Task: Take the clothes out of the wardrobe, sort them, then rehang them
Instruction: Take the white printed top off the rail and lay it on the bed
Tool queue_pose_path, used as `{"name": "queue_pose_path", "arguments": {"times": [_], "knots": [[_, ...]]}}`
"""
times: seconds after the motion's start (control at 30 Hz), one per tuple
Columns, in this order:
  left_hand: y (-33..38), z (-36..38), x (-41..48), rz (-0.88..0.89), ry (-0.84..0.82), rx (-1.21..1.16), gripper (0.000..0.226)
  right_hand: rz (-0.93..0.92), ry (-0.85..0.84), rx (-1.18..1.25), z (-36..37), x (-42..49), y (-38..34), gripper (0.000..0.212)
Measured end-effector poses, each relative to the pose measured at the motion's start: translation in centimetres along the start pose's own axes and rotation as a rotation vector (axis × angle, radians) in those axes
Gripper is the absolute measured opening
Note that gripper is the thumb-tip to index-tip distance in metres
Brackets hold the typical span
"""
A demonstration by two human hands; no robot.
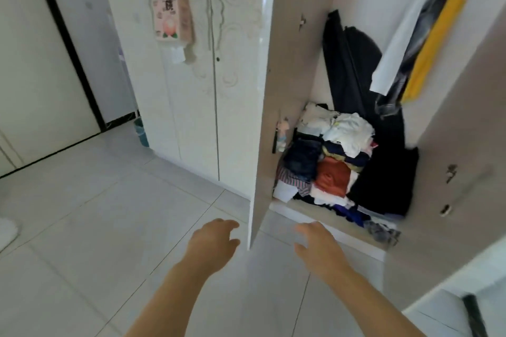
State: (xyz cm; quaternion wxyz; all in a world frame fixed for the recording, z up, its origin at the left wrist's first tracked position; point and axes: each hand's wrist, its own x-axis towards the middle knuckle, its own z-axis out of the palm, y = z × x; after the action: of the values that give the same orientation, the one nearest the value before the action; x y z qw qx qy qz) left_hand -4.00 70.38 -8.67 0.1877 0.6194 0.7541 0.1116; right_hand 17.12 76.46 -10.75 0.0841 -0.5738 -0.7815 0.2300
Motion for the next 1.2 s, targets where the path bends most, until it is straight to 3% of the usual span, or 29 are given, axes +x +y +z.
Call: {"name": "queue_pose_path", "arguments": {"times": [0.27,0.63,0.9,1.2], "knots": [[10.3,-0.6,14.7,0.296,-0.034,0.029,0.041,0.15,0.18,-0.06,-8.1,8.8,7.6,0.044],[21.6,-8.5,34.4,0.634,0.085,-0.036,0.045,0.182,0.495,-0.015,-21.8,22.1,9.3,0.04],[30.3,-14.1,45.5,0.731,0.195,-0.179,0.045,0.084,0.694,0.016,-33.0,32.7,11.3,0.04],[41.8,-20.3,57.5,0.765,0.457,-0.25,0.046,-0.127,0.833,-0.004,-46.4,44.5,15.6,0.039]]}}
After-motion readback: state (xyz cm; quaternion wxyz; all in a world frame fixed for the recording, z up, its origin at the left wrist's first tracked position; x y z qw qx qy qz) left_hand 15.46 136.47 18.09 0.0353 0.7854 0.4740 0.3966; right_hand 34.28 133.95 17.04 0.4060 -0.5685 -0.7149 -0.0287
